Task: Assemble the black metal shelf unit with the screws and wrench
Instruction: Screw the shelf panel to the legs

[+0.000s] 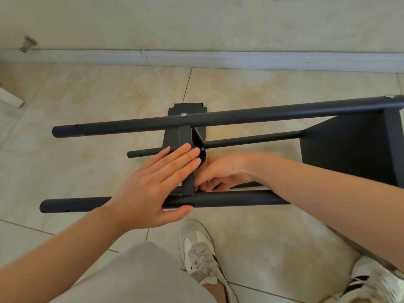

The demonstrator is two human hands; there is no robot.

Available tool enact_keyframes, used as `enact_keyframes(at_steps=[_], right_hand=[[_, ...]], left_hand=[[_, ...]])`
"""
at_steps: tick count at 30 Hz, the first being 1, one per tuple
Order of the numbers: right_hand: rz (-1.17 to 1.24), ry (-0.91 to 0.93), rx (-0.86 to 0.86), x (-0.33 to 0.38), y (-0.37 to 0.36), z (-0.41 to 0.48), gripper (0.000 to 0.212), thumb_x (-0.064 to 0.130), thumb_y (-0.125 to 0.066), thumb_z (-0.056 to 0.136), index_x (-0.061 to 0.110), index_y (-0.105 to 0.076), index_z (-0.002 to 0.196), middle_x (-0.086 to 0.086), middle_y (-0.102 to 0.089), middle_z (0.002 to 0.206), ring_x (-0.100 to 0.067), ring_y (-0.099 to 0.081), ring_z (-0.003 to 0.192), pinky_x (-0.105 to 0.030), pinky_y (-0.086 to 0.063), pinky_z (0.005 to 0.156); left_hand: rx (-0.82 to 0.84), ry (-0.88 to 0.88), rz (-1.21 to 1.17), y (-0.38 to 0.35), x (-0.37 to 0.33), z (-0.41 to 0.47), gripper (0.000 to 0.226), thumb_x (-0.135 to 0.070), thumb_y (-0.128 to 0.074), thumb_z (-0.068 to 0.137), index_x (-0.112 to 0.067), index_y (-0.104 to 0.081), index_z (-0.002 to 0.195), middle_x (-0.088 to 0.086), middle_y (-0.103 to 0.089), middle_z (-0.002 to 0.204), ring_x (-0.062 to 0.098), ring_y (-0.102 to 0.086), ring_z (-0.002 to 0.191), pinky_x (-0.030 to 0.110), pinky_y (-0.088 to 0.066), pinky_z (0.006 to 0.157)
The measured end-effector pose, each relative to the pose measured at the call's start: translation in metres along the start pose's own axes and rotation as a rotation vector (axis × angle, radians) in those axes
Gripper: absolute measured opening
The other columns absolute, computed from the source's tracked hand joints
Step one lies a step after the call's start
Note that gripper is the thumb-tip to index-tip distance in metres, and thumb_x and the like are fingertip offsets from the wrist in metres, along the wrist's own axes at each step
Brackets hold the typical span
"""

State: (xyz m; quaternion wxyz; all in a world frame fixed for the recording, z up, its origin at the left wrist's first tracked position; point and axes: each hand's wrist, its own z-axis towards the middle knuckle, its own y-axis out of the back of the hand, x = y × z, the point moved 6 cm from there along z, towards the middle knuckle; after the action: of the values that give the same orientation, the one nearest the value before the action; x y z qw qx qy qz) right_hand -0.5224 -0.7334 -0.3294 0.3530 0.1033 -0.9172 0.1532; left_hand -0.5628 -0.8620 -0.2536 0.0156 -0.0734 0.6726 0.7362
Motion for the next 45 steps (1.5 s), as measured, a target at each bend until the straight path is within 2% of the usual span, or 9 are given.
enact_keyframes(at_steps=[4,8,15,19,24,31,35,39,45], right_hand=[[0.044,0.017,0.028,0.0013,-0.0024,-0.0013,0.013,0.017,-0.066,0.091,0.010,-0.071,0.100,-0.003,-0.067,0.085,-0.020,-0.061,0.090,-0.040,-0.050,0.100],[0.030,-0.006,0.033,-0.0004,0.0000,-0.0024,0.015,0.019,-0.068,0.090,0.010,-0.072,0.101,-0.003,-0.068,0.085,-0.021,-0.062,0.091,-0.039,-0.050,0.099],[0.054,0.007,0.031,-0.0001,-0.0055,0.0029,0.029,0.018,-0.066,0.092,0.007,-0.067,0.118,-0.006,-0.069,0.097,-0.019,-0.064,0.088,-0.036,-0.054,0.091],[0.078,-0.004,0.088,-0.0033,-0.0022,-0.0025,0.019,0.018,-0.066,0.091,0.009,-0.070,0.107,-0.004,-0.069,0.092,-0.018,-0.063,0.088,-0.035,-0.052,0.091],[0.018,0.007,0.055,-0.0041,0.0009,-0.0033,0.008,0.018,-0.069,0.090,0.014,-0.076,0.093,-0.004,-0.073,0.094,-0.020,-0.066,0.094,-0.038,-0.052,0.098],[0.041,0.016,0.057,-0.0008,-0.0022,-0.0032,0.016,0.017,-0.066,0.092,0.011,-0.072,0.106,-0.005,-0.070,0.097,-0.021,-0.063,0.095,-0.042,-0.050,0.102],[0.031,0.019,0.054,0.0006,-0.0045,-0.0001,0.012,0.017,-0.066,0.092,0.010,-0.071,0.100,-0.003,-0.068,0.084,-0.020,-0.063,0.088,-0.039,-0.052,0.097],[0.023,0.001,0.057,-0.0023,0.0002,-0.0027,0.010,0.020,-0.069,0.089,0.015,-0.075,0.082,-0.005,-0.063,0.083,-0.021,-0.058,0.087,-0.035,-0.051,0.090],[0.023,0.007,0.039,-0.0014,-0.0026,0.0012,0.008,0.018,-0.068,0.090,0.012,-0.072,0.094,-0.003,-0.066,0.083,-0.019,-0.060,0.085,-0.033,-0.053,0.088]], left_hand=[[-0.006,-0.006,0.002,0.0007,0.0001,0.0004,0.079,-0.060,-0.050,0.096,-0.008,-0.036,0.154,0.007,-0.030,0.164,0.024,-0.021,0.154,0.041,-0.019,0.126],[-0.004,-0.001,0.006,0.0019,-0.0005,0.0008,0.079,-0.059,-0.052,0.095,-0.008,-0.037,0.153,0.007,-0.030,0.163,0.023,-0.021,0.154,0.041,-0.020,0.126],[-0.013,-0.009,-0.002,0.0041,-0.0019,0.0007,0.079,-0.057,-0.055,0.093,-0.007,-0.039,0.152,0.008,-0.033,0.162,0.025,-0.024,0.153,0.044,-0.024,0.124],[0.003,-0.003,-0.002,0.0040,-0.0020,0.0013,0.078,-0.057,-0.055,0.093,-0.007,-0.039,0.151,0.008,-0.033,0.162,0.025,-0.024,0.153,0.045,-0.026,0.123],[-0.007,-0.001,-0.006,0.0056,-0.0025,0.0017,0.078,-0.057,-0.054,0.093,-0.008,-0.039,0.151,0.008,-0.034,0.161,0.025,-0.025,0.153,0.046,-0.027,0.122],[-0.003,-0.003,-0.006,0.0047,-0.0016,0.0016,0.078,-0.058,-0.054,0.094,-0.008,-0.038,0.152,0.007,-0.033,0.162,0.024,-0.023,0.153,0.045,-0.026,0.123],[-0.006,-0.005,-0.011,0.0037,-0.0012,0.0006,0.078,-0.057,-0.054,0.094,-0.008,-0.038,0.152,0.007,-0.032,0.162,0.025,-0.023,0.153,0.045,-0.025,0.123],[-0.009,-0.005,-0.009,0.0038,-0.0009,0.0009,0.078,-0.058,-0.054,0.094,-0.009,-0.038,0.152,0.007,-0.033,0.162,0.024,-0.024,0.153,0.043,-0.025,0.124],[-0.010,-0.004,-0.008,0.0028,-0.0006,0.0002,0.078,-0.058,-0.054,0.094,-0.009,-0.038,0.152,0.007,-0.032,0.162,0.023,-0.023,0.153,0.042,-0.024,0.124]])
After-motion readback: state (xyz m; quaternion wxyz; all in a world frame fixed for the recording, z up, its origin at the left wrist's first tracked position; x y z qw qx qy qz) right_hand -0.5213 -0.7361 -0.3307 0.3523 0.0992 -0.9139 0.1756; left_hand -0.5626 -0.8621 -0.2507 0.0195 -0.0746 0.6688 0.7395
